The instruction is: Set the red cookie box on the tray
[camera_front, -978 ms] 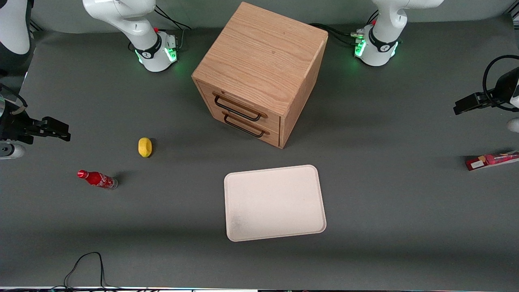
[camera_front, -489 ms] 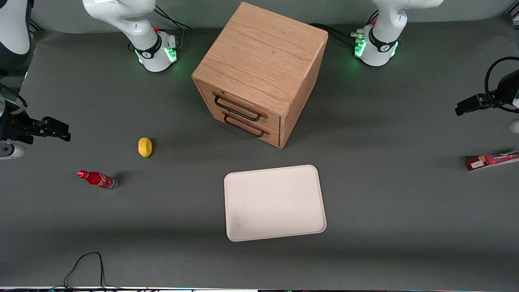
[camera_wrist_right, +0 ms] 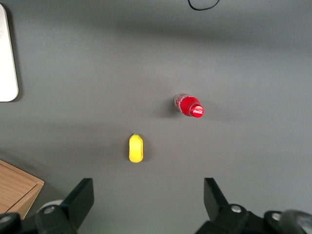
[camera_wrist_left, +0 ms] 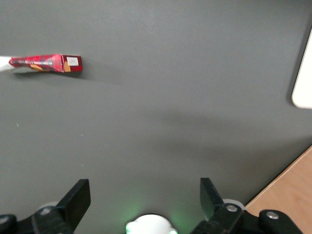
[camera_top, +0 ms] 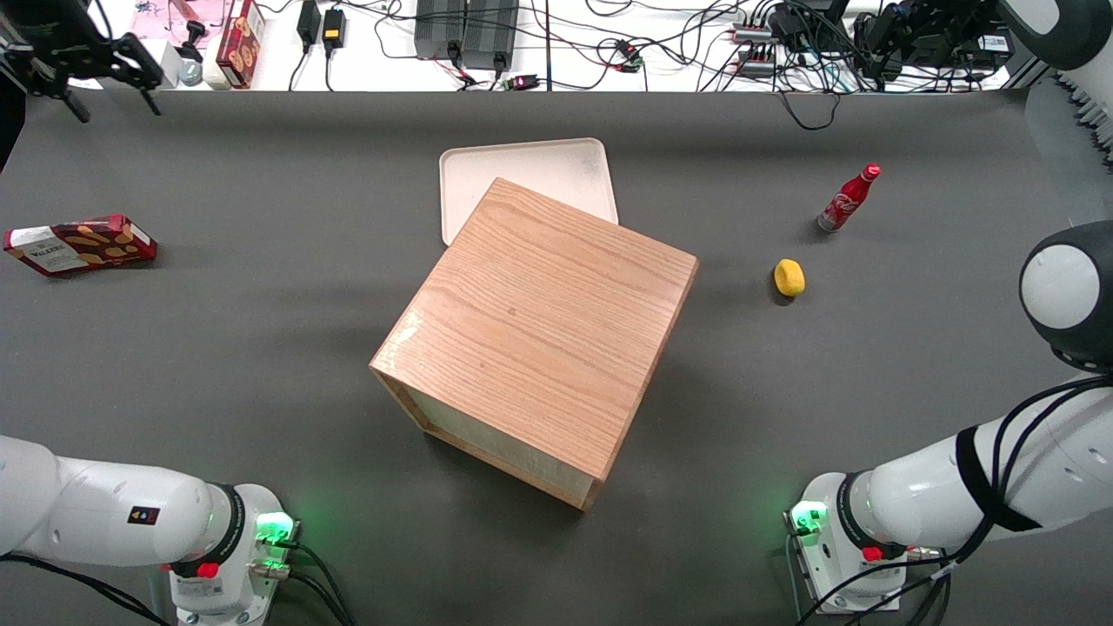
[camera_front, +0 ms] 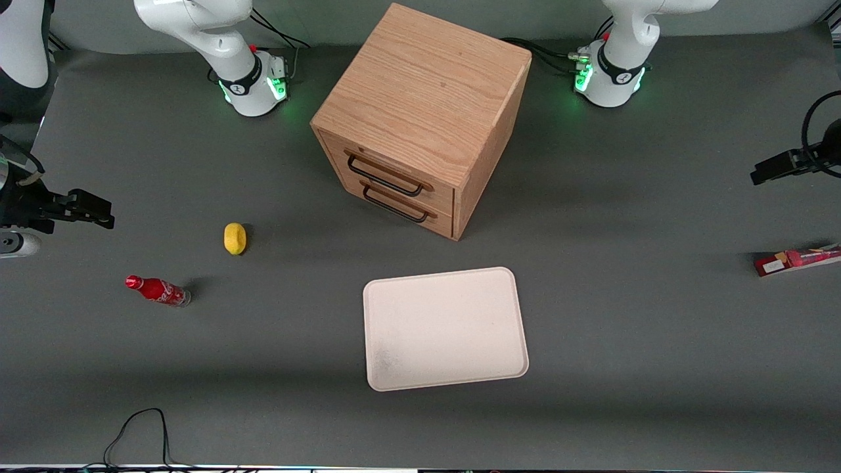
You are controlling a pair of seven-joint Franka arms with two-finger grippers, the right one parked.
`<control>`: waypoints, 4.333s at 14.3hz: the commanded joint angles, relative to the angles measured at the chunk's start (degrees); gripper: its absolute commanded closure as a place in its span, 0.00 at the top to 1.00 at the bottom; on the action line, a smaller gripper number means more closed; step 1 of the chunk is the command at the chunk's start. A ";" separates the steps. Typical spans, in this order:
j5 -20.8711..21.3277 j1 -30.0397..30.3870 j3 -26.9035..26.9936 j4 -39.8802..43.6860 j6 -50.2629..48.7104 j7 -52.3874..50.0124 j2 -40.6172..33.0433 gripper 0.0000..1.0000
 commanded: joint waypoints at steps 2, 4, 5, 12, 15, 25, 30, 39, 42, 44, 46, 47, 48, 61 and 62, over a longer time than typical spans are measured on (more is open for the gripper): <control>1.69 10.14 0.18 0.98 -1.77 25.22 0.54 1.00; 5.82 15.51 0.18 1.15 -0.89 41.84 1.15 1.00; 7.84 17.62 0.18 1.76 -0.10 50.45 1.85 1.00; 9.20 29.23 0.09 7.13 8.23 92.40 9.76 0.99; 1.37 34.07 0.09 7.22 14.12 111.22 14.59 0.98; -2.86 33.81 -1.05 3.53 27.22 120.22 25.93 0.98; -3.39 33.64 -2.90 3.35 33.73 122.43 31.12 0.98; -3.57 34.34 -4.57 -2.18 42.35 122.43 32.97 0.97; -4.44 34.61 -4.75 -2.62 43.05 122.43 34.20 0.97; -4.71 34.61 -4.75 -2.71 43.58 122.78 34.73 0.96; -4.80 34.69 -4.75 -2.80 44.63 122.87 35.34 0.96; -5.15 34.69 -4.75 -2.89 44.64 122.87 35.43 0.96; -5.24 34.69 -4.75 -2.89 44.64 122.96 35.43 0.96; -8.05 34.61 -4.66 -2.71 44.91 127.79 35.35 0.00; -7.96 34.61 -4.74 -2.54 44.90 127.79 35.26 0.00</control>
